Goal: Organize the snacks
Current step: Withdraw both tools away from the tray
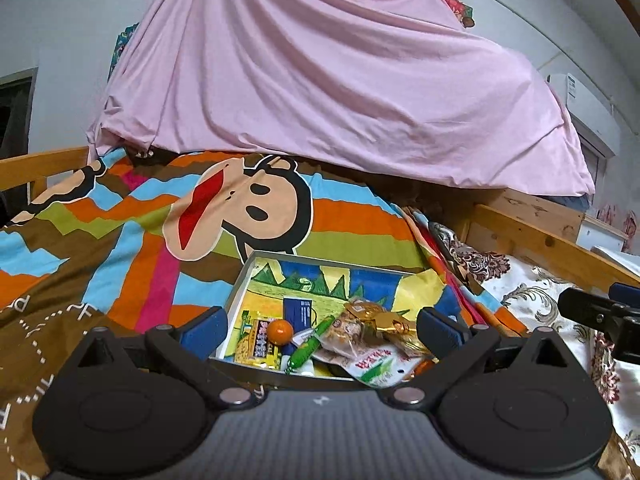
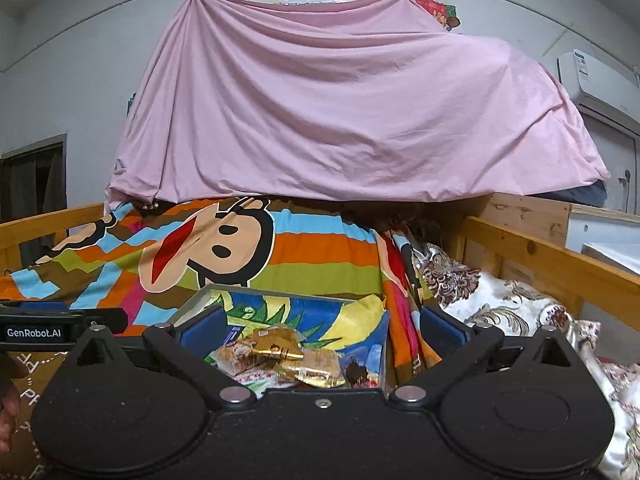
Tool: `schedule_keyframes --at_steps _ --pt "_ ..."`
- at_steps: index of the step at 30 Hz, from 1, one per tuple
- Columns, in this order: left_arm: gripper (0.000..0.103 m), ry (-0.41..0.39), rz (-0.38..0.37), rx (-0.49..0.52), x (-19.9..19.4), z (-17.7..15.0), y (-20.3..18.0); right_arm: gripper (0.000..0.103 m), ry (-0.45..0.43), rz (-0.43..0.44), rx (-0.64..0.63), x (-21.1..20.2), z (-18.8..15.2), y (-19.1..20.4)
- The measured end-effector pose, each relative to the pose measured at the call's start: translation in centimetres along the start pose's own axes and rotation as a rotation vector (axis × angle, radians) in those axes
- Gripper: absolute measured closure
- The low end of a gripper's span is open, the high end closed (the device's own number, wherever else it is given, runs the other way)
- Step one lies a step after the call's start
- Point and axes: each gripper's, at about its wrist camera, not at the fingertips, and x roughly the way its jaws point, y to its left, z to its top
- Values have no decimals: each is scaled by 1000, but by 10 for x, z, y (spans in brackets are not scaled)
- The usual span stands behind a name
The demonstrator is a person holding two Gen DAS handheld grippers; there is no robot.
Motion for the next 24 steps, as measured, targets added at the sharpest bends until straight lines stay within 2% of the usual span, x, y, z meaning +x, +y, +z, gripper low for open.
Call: schedule_keyframes --at_steps 10,24 --pt "0 42 24 13 -27 -24 -8 1 23 6 20 -33 -16 2" --pt "0 120 111 -38 -48 -62 2 1 144 45 38 -39 -66 9"
